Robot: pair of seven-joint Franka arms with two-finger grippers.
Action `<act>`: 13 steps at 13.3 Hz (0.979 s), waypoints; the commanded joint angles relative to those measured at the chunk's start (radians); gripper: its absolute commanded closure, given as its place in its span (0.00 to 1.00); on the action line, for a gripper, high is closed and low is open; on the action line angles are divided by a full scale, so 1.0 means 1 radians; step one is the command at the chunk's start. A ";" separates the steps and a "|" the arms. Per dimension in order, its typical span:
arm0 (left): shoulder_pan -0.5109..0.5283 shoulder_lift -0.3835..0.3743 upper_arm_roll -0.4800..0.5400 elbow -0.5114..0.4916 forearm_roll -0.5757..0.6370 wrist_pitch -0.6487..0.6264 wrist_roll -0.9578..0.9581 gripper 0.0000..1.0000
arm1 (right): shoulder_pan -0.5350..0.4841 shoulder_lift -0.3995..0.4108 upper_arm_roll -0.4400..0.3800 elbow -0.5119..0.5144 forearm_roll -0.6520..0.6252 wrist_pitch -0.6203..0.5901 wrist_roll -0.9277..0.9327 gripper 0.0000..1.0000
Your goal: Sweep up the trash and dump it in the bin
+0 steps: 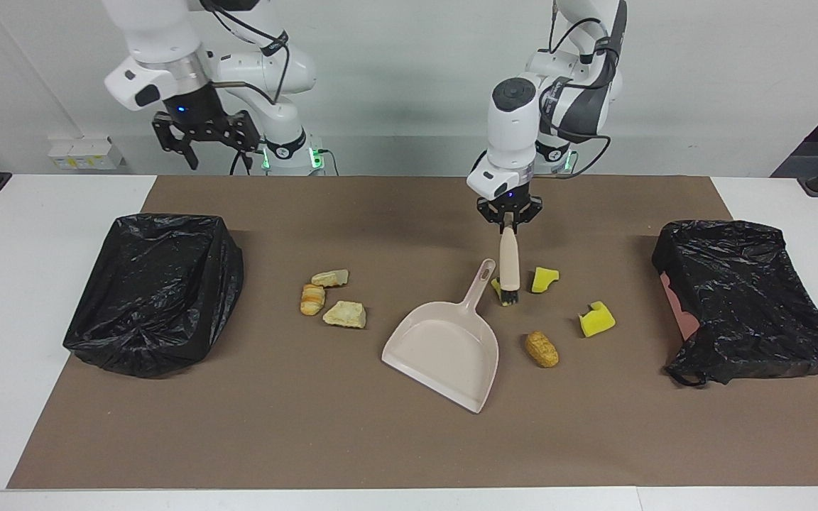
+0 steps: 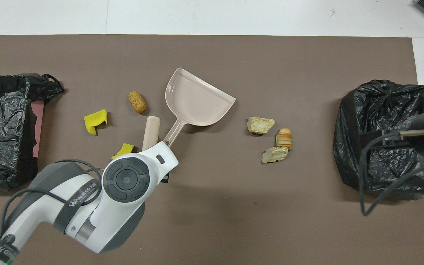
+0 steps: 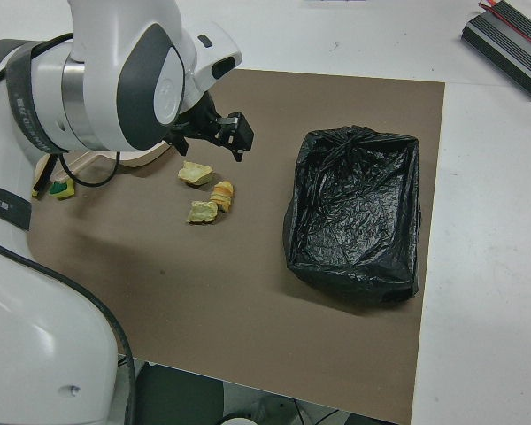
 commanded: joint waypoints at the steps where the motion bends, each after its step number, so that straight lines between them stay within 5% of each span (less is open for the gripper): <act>1: -0.061 -0.012 0.005 -0.016 -0.074 0.024 0.077 1.00 | 0.031 0.016 0.005 -0.024 0.017 0.054 0.070 0.00; 8: -0.210 -0.021 0.003 -0.004 -0.151 0.041 0.261 1.00 | 0.034 0.022 0.005 -0.024 0.017 0.057 0.062 0.00; 11: -0.190 -0.019 0.017 0.023 -0.148 -0.003 0.262 1.00 | 0.041 0.037 0.005 -0.024 0.060 0.077 0.001 0.00; 13: -0.086 -0.032 0.019 0.036 -0.135 -0.026 0.269 1.00 | 0.060 0.049 0.005 -0.027 0.062 0.085 -0.066 0.00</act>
